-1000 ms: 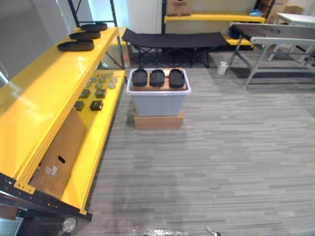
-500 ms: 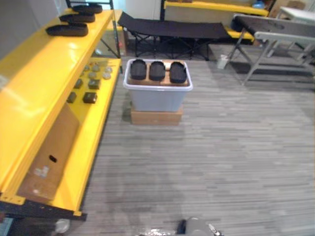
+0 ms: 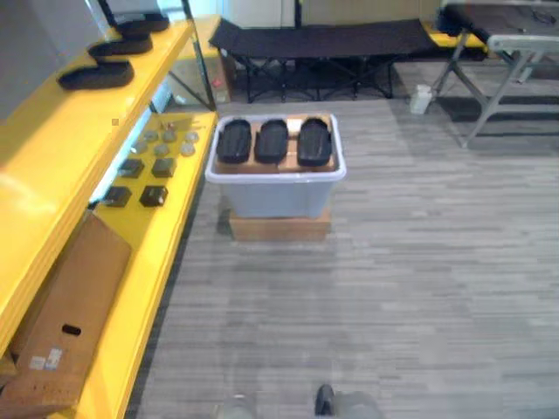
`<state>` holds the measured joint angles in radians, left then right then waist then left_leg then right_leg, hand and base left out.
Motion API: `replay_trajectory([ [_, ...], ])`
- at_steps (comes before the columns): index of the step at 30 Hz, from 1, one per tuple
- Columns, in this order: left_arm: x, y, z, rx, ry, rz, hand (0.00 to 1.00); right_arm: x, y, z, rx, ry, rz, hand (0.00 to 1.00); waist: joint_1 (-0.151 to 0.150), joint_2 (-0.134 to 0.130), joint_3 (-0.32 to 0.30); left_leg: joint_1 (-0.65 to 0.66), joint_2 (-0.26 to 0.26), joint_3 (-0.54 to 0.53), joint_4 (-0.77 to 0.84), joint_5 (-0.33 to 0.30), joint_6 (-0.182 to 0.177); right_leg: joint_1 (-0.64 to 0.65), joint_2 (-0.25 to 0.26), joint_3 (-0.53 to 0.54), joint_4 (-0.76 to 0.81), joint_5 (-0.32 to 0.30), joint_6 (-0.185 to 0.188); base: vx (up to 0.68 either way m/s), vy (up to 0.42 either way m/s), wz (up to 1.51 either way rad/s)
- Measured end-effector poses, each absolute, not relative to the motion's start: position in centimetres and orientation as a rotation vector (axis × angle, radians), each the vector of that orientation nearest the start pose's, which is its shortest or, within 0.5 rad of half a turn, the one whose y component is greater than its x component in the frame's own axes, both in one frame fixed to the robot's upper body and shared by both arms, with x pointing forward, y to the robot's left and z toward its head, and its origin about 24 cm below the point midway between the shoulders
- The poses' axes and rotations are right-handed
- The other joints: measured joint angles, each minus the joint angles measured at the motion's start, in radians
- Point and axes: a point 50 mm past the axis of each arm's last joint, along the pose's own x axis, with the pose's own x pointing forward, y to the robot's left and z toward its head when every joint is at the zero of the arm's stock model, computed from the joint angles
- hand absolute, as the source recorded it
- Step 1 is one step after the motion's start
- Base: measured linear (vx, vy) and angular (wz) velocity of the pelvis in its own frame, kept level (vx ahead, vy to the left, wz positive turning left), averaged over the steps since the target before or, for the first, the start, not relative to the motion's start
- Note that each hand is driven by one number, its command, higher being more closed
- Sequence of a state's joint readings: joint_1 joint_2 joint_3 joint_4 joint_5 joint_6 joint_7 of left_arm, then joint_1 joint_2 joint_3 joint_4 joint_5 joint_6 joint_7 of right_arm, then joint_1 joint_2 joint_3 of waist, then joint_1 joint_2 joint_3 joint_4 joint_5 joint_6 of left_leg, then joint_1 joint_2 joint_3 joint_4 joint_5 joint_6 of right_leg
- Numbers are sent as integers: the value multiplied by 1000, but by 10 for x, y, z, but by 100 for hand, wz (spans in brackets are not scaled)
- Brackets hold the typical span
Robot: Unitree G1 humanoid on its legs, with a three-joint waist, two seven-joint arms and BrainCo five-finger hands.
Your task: Walk over and take plastic housings, then place them on the shelf
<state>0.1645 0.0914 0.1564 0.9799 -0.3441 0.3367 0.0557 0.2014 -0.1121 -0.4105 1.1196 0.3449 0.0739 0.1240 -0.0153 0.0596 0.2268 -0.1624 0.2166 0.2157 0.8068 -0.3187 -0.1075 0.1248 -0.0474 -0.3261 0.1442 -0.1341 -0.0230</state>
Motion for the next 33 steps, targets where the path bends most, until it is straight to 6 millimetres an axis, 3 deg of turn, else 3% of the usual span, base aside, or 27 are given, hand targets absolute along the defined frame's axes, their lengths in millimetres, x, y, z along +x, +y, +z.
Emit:
replay_trajectory([
  [1, 47, 197, -169, -346, 1408, 419, 0, 25, -232, -168, 512, 1174, -596, 0, 6, -4, 2, -17, -29, 13, -73, 2, 1, 11, -13, 0, -12, 2, 4, 383, 84, -3],
  [2, 49, 198, -169, -341, 1393, 416, 0, 43, -236, -165, 517, 1107, -592, 0, 11, -11, 6, -50, -95, 23, -236, 26, 3, 30, -42, -1, -33, 3, 18, 357, 142, 2],
  [3, 49, 200, -168, -352, 1381, 433, 0, 62, -241, -160, 516, 1037, -583, 0, 20, -14, 7, -69, -146, 20, -413, 94, 8, 50, -62, -2, -49, -6, 39, 347, 165, 5],
  [5, 47, 197, -169, -337, 1377, 432, 0, 76, -244, -155, 529, 977, -583, 0, 39, -9, 7, -70, -164, 11, -597, 203, 11, 93, -57, -1, -72, -28, 71, 304, 202, -6],
  [6, 42, 198, -170, -304, 1391, 430, 0, 81, -239, -155, 546, 963, -570, 0, 63, -25, 8, -57, -164, 18, -586, 296, 58, 126, -59, 13, -75, -66, 76, 333, 227, -15],
  [7, 40, 202, -169, -282, 1395, 432, 0, 83, -235, -156, 558, 962, -561, 0, 68, -38, 10, -52, -175, 25, -584, 308, 77, 132, -66, 24, -72, -84, 76, 365, 193, -5],
  [8, 41, 213, -167, -256, 1384, 442, 0, 89, -229, -156, 568, 961, -535, 0, 68, -75, 11, -48, -199, 43, -565, 288, 109, 135, -91, 33, -58, -127, 39, 369, 162, 14],
  [9, 41, 221, -166, -226, 1379, 453, 0, 92, -226, -156, 578, 961, -532, 0, 70, -119, 17, -54, -232, 53, -528, 256, 147, 132, -120, 62, -40, -172, 25, 370, 160, 13],
  [10, 40, 224, -165, -203, 1382, 452, 0, 92, -225, -156, 581, 964, -535, 0, 72, -140, 15, -53, -251, 63, -516, 237, 167, 128, -142, 78, -26, -177, 32, 373, 144, -3],
  [11, 37, 221, -167, -195, 1400, 448, 0, 92, -225, -157, 581, 974, -543, 0, 65, -148, 13, -46, -262, 64, -513, 209, 190, 93, -159, 95, 91, -156, 70, 387, 161, 1],
  [12, 34, 220, -168, -189, 1408, 454, 0, 89, -222, -159, 580, 993, -538, 0, 48, -127, 11, -12, -256, 54, -520, 182, 192, -32, -183, 132, 375, -85, 181, 395, 166, -1],
  [13, 37, 219, -167, -184, 1399, 447, 0, 85, -218, -161, 588, 1014, -533, 0, 48, -124, 14, 15, -255, 52, -532, 172, 192, -77, -193, 148, 481, -60, 203, 402, 197, 5],
  [15, 46, 222, -166, -166, 1359, 447, 0, 70, -206, -167, 582, 1091, -494, 0, 47, -124, 18, 112, -256, 51, -575, 155, 187, -156, -218, 136, 668, -98, 186, 372, 135, -2],
  [16, 54, 225, -164, -124, 1337, 433, 0, 61, -201, -169, 583, 1115, -485, 0, 45, -112, 24, 172, -255, 52, -608, 155, 186, -179, -211, 117, 651, -125, 177, 416, 98, 0],
  [18, 55, 234, -162, -56, 1344, 418, 0, 65, -201, -168, 570, 1089, -469, 0, 21, -101, 20, 235, -237, 44, -646, 146, 170, -218, -168, 73, 452, -141, 152, 476, 56, 12],
  [20, 79, 234, -158, -84, 1262, 411, 0, 62, -203, -168, 574, 1079, -486, 0, 15, -89, 22, 238, -217, 21, -651, 135, 152, -269, -135, 73, 248, -123, 155, 356, -28, 37],
  [22, 105, 227, -153, -137, 1178, 397, 0, 63, -205, -167, 573, 1072, -494, 0, 15, -84, 25, 266, -203, 6, -669, 122, 130, -306, -126, 84, 95, -27, 145, 348, -91, 26],
  [24, 114, 217, -152, -200, 1145, 396, 0, 64, -204, -167, 552, 1080, -483, 0, 11, -87, 23, 337, -175, 12, -666, 80, 61, -308, -106, 86, -19, 123, 123, 342, -136, -1],
  [26, 113, 213, -154, -234, 1152, 402, 0, 60, -202, -168, 537, 1096, -478, 0, -1, -97, 16, 383, -162, 4, -650, 37, 16, -309, -105, 85, 10, 155, 98, 520, -318, 20],
  [27, 111, 207, -155, -253, 1163, 399, 0, 58, -204, -168, 530, 1103, -484, 0, -2, -92, 8, 393, -142, -14, -624, -13, 9, -319, -96, 87, 57, 202, 83, 540, -376, 41],
  [28, 110, 201, -157, -268, 1176, 398, 0, 59, -208, -167, 521, 1099, -489, 0, -4, -74, 2, 391, -113, -18, -597, -39, 5, -328, -76, 79, 98, 193, 71, 454, -325, 20],
  [29, 101, 189, -161, -309, 1215, 402, 0, 60, -214, -167, 493, 1113, -484, 0, 7, -36, -12, 349, -61, -18, -477, -47, -16, -331, -35, 73, 126, 141, 47, 415, -336, 3],
  [30, 99, 187, -162, -360, 1217, 436, 0, 58, -219, -166, 468, 1131, -472, 0, 11, -15, -18, 262, -14, -28, -293, -19, -48, -312, -14, 57, 120, 127, 32, 427, -341, -3],
  [32, 94, 184, -164, -409, 1230, 477, 0, 56, -228, -165, 435, 1145, -479, 0, 13, 12, -10, 168, 35, -78, -40, 13, -68, -231, 18, 49, 82, 102, 16, 431, -287, 3],
  [33, 93, 185, -164, -414, 1236, 486, 0, 54, -229, -165, 418, 1157, -484, 0, 12, 17, -12, 137, 54, -66, 48, 9, -61, -159, 29, 47, 44, 97, 10, 429, -218, -4],
])
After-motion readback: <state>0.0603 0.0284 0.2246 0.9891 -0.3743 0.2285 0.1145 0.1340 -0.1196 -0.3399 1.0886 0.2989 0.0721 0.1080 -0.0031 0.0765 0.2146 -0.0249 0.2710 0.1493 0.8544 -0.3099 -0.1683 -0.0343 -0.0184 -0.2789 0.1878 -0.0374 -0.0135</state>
